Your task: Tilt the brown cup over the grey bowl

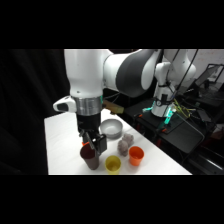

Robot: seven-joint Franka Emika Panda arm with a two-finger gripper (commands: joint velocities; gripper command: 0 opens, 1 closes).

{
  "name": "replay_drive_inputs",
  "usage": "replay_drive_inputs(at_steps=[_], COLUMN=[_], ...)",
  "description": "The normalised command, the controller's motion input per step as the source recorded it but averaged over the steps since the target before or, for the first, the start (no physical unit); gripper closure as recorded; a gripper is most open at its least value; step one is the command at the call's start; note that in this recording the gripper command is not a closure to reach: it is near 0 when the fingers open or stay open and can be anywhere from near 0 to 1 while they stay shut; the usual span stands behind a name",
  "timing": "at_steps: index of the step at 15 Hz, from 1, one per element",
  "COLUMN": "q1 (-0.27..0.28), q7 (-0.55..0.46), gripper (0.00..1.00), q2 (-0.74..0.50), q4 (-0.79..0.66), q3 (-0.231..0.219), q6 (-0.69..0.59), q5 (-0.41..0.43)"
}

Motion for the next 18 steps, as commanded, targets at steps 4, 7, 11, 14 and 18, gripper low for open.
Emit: replay_drive_inputs(at_steps=[4, 7, 11, 14, 18], q1=[0.086, 0.095, 0.087, 0.117, 0.134], q7=[0.18, 0.18, 0.15, 0.15, 0.16], gripper=[0.00, 0.00, 0.00, 1.00, 1.00], q2=[0.21, 0.21, 0.21, 0.10, 0.01], q4=[0.11, 0.11, 0.16, 0.19, 0.17], q3=[-0.094, -0.096, -0.076, -0.103, -0.125], q6=[0.21, 0.17, 0.10, 0.02, -0.04], q5=[-0.086, -0.065, -0.016, -0.037, -0.090])
